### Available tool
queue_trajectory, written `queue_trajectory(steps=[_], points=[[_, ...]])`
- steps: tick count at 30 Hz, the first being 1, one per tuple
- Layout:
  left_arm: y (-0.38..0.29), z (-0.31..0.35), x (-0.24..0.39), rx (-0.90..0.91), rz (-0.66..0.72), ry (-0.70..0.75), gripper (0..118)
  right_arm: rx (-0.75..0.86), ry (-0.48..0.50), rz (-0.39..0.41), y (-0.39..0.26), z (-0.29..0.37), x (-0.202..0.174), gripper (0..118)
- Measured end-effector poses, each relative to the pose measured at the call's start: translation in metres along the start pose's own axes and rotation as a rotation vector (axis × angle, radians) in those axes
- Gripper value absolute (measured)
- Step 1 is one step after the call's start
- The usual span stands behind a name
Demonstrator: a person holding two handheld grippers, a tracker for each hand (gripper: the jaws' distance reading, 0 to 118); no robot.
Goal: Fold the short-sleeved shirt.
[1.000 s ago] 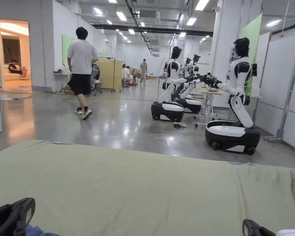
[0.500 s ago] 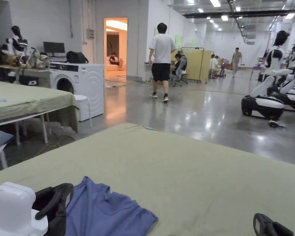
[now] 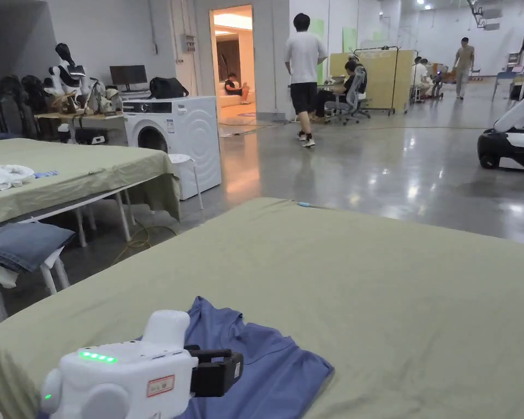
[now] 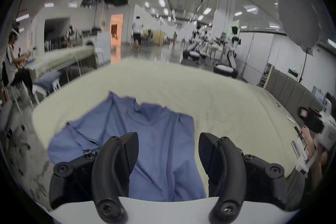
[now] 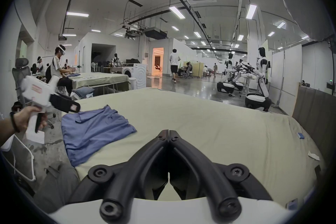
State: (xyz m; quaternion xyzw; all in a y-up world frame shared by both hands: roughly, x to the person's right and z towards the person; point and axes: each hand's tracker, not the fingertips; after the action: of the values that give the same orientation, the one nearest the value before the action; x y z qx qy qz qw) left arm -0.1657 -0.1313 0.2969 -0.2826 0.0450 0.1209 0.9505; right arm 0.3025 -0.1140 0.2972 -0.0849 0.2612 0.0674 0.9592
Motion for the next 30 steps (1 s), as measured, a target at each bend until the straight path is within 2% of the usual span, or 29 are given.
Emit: queue_trajectory(steps=[3, 5, 7, 9, 12, 13, 14, 15, 16, 17, 18, 21, 25, 27, 30], points=[[0.010, -0.064, -0.024, -0.117, 0.098, -0.022, 68, -0.033, -0.046, 0.023, -0.006, 0.009, 0.013, 0], [0.014, -0.100, -0.035, -0.207, 0.118, 0.056, 69, -0.057, -0.084, 0.036, -0.012, 0.014, 0.021, 0], [0.016, -0.127, -0.044, -0.219, 0.097, 0.122, 69, -0.088, -0.112, 0.020, -0.018, 0.018, 0.031, 0], [0.017, -0.154, -0.045, -0.281, 0.068, 0.185, 69, -0.109, -0.137, -0.059, -0.023, 0.021, 0.040, 0], [0.005, -0.178, -0.048, -0.379, 0.076, 0.165, 67, -0.119, -0.154, -0.166, -0.030, 0.026, 0.052, 0], [0.004, -0.178, -0.044, -0.342, 0.057, 0.179, 66, -0.128, -0.165, -0.183, -0.032, 0.028, 0.055, 0], [0.005, -0.176, -0.041, -0.330, 0.039, 0.186, 61, -0.133, -0.174, -0.184, -0.034, 0.029, 0.056, 0], [0.007, -0.176, -0.037, -0.341, 0.022, 0.192, 47, -0.140, -0.189, -0.184, -0.034, 0.030, 0.055, 0], [0.007, -0.174, -0.037, -0.330, 0.000, 0.184, 15, -0.144, -0.198, -0.185, -0.035, 0.030, 0.055, 0], [0.009, -0.174, -0.037, -0.322, 0.004, 0.180, 6, -0.147, -0.195, -0.188, -0.036, 0.031, 0.056, 0], [0.006, -0.178, -0.037, -0.338, -0.009, 0.258, 6, -0.153, -0.191, -0.195, -0.037, 0.031, 0.057, 0], [0.012, -0.179, -0.040, -0.355, 0.058, 0.212, 5, -0.154, -0.186, -0.185, -0.035, 0.038, 0.057, 0], [0.065, -0.132, -0.040, -0.144, 0.169, 0.127, 5, -0.143, -0.195, -0.152, -0.032, 0.051, 0.060, 0], [0.100, -0.110, -0.031, -0.060, 0.154, 0.109, 5, -0.139, -0.210, -0.146, -0.031, 0.056, 0.062, 0], [0.151, -0.086, -0.003, 0.022, 0.093, 0.058, 5, -0.115, -0.222, -0.188, -0.030, 0.065, 0.065, 0]])
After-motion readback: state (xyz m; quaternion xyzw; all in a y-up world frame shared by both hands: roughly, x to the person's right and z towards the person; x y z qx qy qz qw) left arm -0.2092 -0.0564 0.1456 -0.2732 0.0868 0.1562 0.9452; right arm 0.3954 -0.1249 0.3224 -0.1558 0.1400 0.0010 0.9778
